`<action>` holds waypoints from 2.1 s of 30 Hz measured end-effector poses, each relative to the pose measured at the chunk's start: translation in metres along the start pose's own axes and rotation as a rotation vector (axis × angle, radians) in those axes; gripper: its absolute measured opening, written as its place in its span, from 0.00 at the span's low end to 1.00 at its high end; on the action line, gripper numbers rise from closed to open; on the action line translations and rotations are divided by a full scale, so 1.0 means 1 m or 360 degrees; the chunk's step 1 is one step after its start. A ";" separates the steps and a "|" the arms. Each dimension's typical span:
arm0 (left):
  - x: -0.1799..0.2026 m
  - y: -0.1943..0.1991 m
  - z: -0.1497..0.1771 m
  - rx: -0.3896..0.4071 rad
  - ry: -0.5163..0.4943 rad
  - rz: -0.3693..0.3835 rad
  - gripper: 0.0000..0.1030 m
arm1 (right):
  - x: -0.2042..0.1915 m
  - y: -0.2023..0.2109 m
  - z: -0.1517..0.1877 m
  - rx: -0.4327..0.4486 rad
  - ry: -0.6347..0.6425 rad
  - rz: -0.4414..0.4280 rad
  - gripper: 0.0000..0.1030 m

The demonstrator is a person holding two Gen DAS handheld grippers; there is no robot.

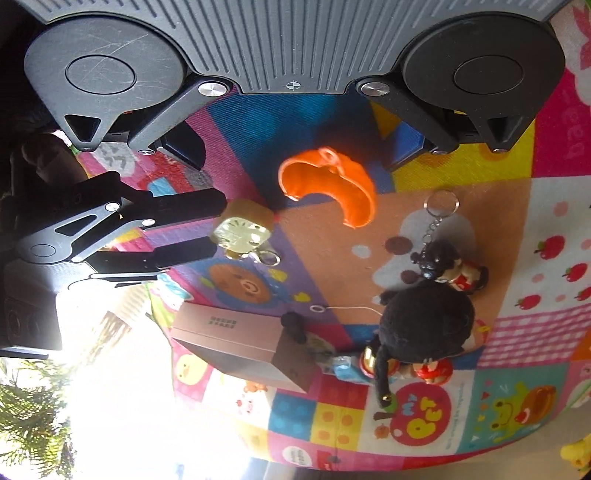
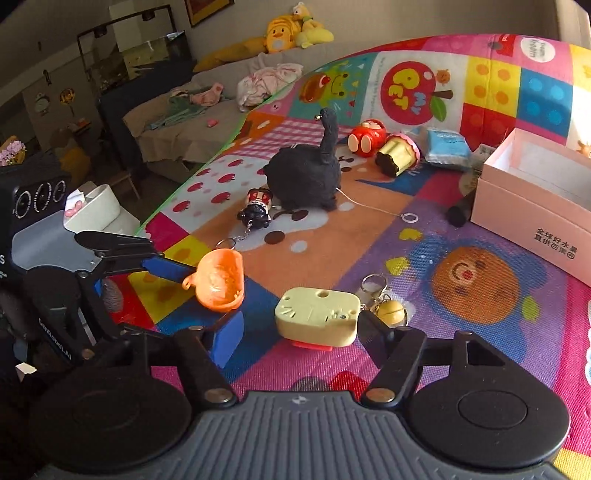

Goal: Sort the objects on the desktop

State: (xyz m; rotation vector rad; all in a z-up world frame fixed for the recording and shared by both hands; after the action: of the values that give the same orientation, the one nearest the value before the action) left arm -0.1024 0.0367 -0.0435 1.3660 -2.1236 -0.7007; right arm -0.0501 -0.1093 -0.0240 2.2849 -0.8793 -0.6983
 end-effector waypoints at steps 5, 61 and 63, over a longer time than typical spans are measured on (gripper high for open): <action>-0.007 -0.003 -0.001 -0.0012 0.0024 -0.0082 1.00 | 0.001 -0.015 0.002 -0.0028 0.0093 0.0129 0.55; 0.013 -0.023 -0.045 0.0173 -0.0192 -0.0249 1.00 | 0.067 0.041 0.009 0.0030 0.0000 0.0495 0.55; 0.010 -0.024 -0.040 0.0179 -0.0188 -0.0307 1.00 | 0.065 0.036 0.012 0.0019 0.0022 0.0510 0.56</action>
State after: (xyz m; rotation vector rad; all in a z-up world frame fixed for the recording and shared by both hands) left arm -0.0637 0.0131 -0.0291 1.6440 -2.1701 -0.7644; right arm -0.0308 -0.1820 -0.0240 2.0877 -1.2102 -0.5346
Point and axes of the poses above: each gripper's, at about its wrist camera, not at the fingertips, and y roughly against the way its jaws point, x to its right, z to its underside, the point moved 7 cm from there along -y, roughly the way its jaws point, and after that the axes turned 8 degrees about -y, right-handed, at the moved point
